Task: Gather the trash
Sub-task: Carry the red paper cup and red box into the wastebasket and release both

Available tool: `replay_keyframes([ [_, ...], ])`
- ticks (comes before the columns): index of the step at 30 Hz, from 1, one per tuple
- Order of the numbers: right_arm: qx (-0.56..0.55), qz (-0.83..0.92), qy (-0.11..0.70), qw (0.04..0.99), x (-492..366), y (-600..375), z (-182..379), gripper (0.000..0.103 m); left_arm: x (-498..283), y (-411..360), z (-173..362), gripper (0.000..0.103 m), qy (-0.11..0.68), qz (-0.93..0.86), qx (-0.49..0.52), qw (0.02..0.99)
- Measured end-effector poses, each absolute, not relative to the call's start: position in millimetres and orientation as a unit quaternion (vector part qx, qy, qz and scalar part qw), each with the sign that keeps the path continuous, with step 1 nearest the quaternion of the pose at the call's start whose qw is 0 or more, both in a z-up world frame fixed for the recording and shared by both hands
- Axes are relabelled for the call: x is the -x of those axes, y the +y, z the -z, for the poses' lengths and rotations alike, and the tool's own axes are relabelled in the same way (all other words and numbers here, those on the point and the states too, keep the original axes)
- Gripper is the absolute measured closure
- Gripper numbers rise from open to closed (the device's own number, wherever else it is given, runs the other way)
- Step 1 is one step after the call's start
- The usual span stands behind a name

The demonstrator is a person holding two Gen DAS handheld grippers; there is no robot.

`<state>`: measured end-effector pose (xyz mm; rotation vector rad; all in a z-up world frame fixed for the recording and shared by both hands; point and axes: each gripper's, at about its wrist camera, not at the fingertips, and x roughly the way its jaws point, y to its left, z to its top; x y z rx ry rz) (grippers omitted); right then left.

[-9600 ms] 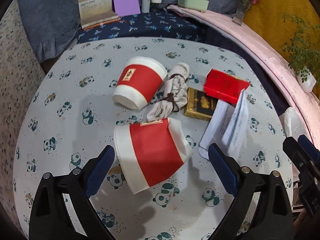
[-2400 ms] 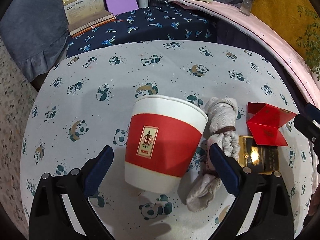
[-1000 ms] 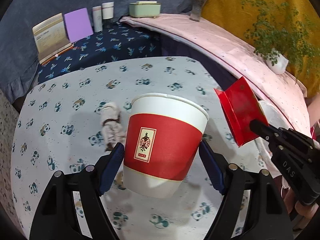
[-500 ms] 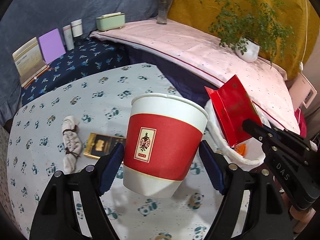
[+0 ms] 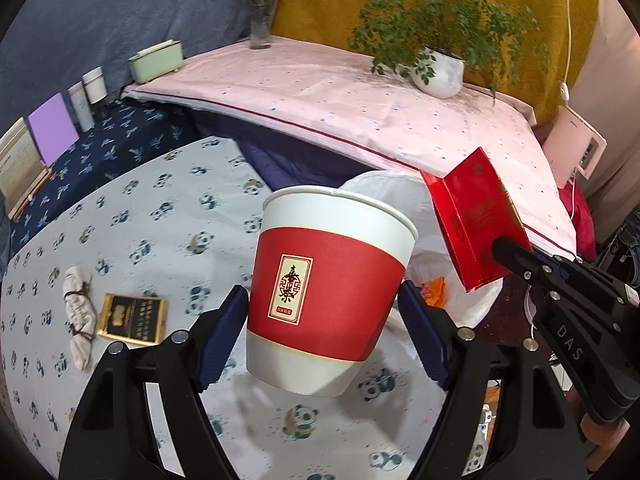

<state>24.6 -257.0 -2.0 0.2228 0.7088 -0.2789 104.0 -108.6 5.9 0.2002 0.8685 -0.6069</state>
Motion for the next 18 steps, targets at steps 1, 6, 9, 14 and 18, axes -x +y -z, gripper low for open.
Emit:
replay_keyframes([
  [1, -0.112, 0.141, 0.345, 0.921, -21.9, -262.6, 3.0, 0.101, -103.2, -115.2, -5.5, 0.030, 0.412, 0.294, -0.098, 0.857],
  [6, -0.123, 0.172, 0.343, 0.915, -13.4, -288.3, 5.2, 0.101, -101.5, -147.6, -0.8, 0.030, 0.411, 0.321, -0.115, 0.846],
  [9, -0.131, 0.186, 0.344, 0.911, -8.3, -303.2, 8.4, 0.101, -100.5, -166.6, 3.1, 0.029, 0.412, 0.337, -0.122, 0.838],
  [14, -0.140, 0.201, 0.347, 0.905, -5.2, -320.0, 14.9, 0.100, -101.3, -192.4, 10.2, 0.028, 0.411, 0.354, -0.129, 0.830],
  [18, -0.143, 0.207, 0.351, 0.902, -5.7, -327.6, 20.0, 0.101, -107.2, -201.8, 15.8, 0.022, 0.419, 0.359, -0.120, 0.825],
])
